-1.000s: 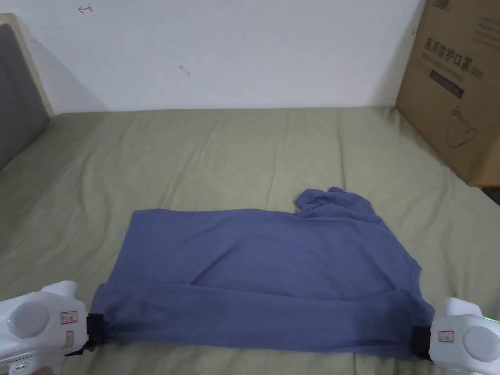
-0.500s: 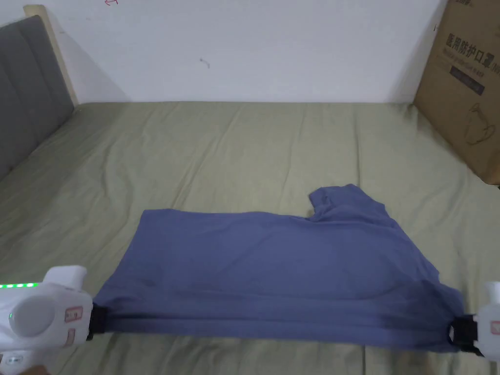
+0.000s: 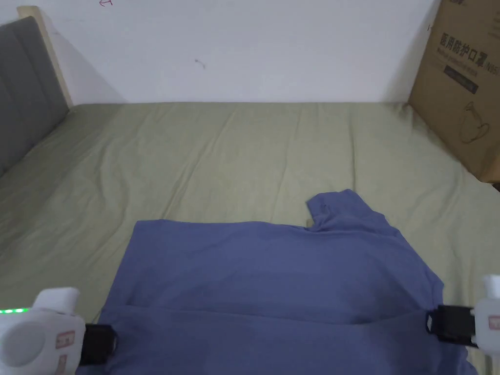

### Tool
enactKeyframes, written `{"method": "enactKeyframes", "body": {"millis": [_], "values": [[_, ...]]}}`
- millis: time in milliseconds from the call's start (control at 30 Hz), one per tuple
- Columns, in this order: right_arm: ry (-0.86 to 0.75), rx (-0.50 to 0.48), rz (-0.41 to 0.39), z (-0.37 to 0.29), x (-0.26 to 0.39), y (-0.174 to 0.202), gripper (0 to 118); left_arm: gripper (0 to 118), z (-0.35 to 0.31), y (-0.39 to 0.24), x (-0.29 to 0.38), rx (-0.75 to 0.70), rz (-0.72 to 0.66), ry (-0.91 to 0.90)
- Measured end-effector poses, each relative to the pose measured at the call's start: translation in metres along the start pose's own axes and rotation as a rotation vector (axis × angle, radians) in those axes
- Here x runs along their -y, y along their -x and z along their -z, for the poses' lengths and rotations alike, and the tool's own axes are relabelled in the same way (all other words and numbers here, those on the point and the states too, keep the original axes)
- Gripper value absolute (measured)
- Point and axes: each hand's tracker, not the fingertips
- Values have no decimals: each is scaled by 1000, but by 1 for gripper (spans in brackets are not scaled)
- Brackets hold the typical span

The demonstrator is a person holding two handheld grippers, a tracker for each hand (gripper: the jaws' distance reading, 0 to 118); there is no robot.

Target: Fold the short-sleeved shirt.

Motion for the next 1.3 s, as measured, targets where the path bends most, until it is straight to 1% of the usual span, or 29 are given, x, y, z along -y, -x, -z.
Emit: {"method": "enactKeyframes", "body": {"millis": [33,67,100,133,167,267,300,333,400,500,533,567,600,633,667,700,767,833,867,900,933,967,1000,1033,1067,1100,1133,1167,1300], "values": [[-16,-23,-3,-3,-7,5,75,66,-3,-2,-7,16,-14,-39],[-34,-26,-16,-2,-15,12,39,24,-4,-7,-16,30,-22,-42],[-16,10,-28,4,-18,19,0,1,0,-12,-22,25,-8,-37],[-50,61,-43,10,-22,20,0,1,4,-18,-27,45,-8,-50],[-24,38,-58,19,-24,23,0,1,11,-23,-31,39,8,-35],[69,-42,14,52,-15,23,0,0,24,-44,-34,16,7,-18],[77,-34,25,61,-14,22,0,0,29,-47,-33,14,8,-17],[81,-21,19,70,-18,22,0,0,35,-49,-35,31,13,-16],[81,-21,12,84,-34,21,0,0,41,-57,-45,54,18,7],[40,-35,21,106,-82,14,0,0,54,-61,-65,35,50,-10],[33,-29,17,117,-106,13,19,0,57,-63,-74,32,51,-10],[36,-18,0,128,-128,12,61,0,61,-65,-81,28,50,-11],[36,6,-49,143,-149,11,91,0,67,-62,-89,32,48,-16],[30,17,-83,157,-168,12,104,0,72,-63,-96,34,46,-15],[30,38,-103,169,-183,12,104,0,76,-65,-102,34,44,-12],[32,65,-107,180,-197,13,104,0,81,-65,-106,34,51,-12],[46,64,-119,206,-217,11,104,0,94,-65,-114,19,68,-2],[75,57,-110,233,-227,8,103,0,109,-59,-118,-14,55,36],[98,54,-96,243,-229,6,97,0,116,-53,-119,-11,54,37],[126,44,-79,254,-228,5,80,0,119,-51,-119,-12,48,44],[163,24,-81,262,-224,6,72,0,121,-50,-120,-12,42,50],[179,74,-115,265,-220,11,72,0,123,-50,-120,-11,37,54],[117,69,-181,259,-218,15,72,0,122,-48,-118,-13,31,59],[111,85,-184,251,-219,17,70,0,122,-48,-119,-15,28,62],[98,66,-172,242,-220,19,46,0,123,-48,-119,-15,27,63],[73,52,-177,236,-221,20,2,0,123,-48,-120,-13,28,63],[67,42,-145,232,-223,23,0,0,121,-46,-119,-17,27,61],[75,31,-165,231,-223,23,0,0,122,-46,-121,-22,24,58],[56,6,-105,220,-224,23,0,0,121,-42,-136,-24,11,24]]}}
